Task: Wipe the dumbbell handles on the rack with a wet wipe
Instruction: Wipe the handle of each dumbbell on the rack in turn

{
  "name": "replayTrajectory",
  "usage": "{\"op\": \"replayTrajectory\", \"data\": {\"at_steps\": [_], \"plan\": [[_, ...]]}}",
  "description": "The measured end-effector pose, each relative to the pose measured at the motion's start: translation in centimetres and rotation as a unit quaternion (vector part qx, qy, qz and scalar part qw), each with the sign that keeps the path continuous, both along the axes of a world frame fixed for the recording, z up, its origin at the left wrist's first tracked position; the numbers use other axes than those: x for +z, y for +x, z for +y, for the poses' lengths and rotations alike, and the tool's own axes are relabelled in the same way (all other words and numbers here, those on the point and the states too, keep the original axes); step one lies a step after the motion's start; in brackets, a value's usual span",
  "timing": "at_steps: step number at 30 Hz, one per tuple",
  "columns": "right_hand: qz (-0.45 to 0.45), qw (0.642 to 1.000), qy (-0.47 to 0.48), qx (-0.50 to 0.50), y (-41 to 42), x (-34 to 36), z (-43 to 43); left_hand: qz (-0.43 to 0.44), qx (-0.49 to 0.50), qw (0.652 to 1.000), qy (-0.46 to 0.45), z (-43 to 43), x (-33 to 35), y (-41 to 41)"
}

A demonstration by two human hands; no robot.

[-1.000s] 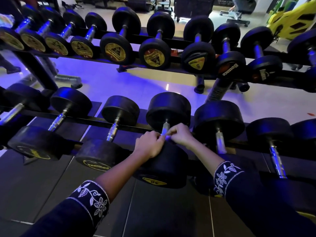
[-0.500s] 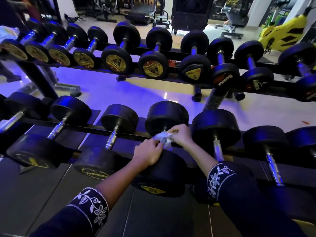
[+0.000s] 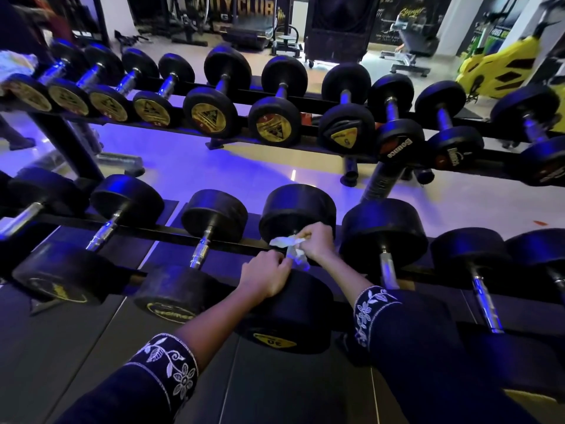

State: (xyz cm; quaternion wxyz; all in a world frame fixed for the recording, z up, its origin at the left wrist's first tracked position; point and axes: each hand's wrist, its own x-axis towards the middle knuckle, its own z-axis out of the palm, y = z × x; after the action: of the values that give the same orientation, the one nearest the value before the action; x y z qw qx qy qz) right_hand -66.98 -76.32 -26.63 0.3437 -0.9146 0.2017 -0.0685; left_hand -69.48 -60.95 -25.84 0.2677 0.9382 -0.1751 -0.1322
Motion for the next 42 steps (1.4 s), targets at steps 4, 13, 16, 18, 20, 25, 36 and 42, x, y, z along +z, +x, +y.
{"op": "replayTrajectory", "data": {"at_steps": [4,13,16,18,20,25,36,42], "plan": [[0.090,0.995,0.029,0.040,-0.9,-0.8,0.1,0.002,0.000,1.000,0.001,0.0,0.0,0.1],[-0.014,0.988,0.132,-0.082,-1.1,-0.7,-0.2,0.006,-0.001,1.000,-0.008,0.1,0.4,-0.2],[0.033,0.994,0.101,-0.039,-1.3,-1.4,0.4,0.007,0.002,1.000,-0.010,0.1,0.3,-0.2],[0.044,0.995,0.087,-0.022,-1.7,-1.9,0.5,0.007,0.003,1.000,-0.012,0.1,0.3,-0.2],[0.051,0.987,0.146,-0.036,-2.0,-2.4,0.3,0.007,0.001,1.000,-0.011,0.1,0.3,-0.2],[0.075,0.923,0.375,-0.038,-2.6,-2.2,0.5,0.007,0.005,1.000,-0.013,0.1,0.2,-0.1],[0.065,0.991,0.098,-0.067,-1.1,-2.0,-0.5,-0.001,0.000,1.000,-0.019,0.2,0.1,0.0],[0.132,0.988,-0.077,-0.005,-2.9,-0.4,-2.8,-0.006,-0.011,1.000,-0.016,0.3,0.1,0.0]]}}
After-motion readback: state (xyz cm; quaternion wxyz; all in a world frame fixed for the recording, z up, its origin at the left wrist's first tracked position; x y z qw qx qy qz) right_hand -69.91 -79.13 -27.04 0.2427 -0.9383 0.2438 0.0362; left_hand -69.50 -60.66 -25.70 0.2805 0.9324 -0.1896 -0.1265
